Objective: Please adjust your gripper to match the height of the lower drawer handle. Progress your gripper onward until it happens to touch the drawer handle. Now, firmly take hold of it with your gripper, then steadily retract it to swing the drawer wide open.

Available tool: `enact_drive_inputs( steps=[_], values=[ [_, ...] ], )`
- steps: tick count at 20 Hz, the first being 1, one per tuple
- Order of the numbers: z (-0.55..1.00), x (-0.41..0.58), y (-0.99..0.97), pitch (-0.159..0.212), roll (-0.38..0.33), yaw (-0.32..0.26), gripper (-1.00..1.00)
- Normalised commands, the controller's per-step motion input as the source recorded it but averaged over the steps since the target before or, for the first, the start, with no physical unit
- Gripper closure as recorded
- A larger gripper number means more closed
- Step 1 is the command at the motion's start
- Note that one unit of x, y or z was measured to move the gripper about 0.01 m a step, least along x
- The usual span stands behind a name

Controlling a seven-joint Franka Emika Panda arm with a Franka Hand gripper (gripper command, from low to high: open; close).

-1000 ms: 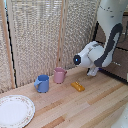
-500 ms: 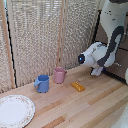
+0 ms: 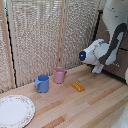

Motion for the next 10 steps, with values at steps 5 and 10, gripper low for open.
enact_drive_inputs(
  steps=[5,10],
  values=[
    [0.23,0.109,0.4,0.084,0.255,-0.008,1.0],
    [0.02,0.195,0.75,0.097,0.21,-0.02,1.0]
  ],
)
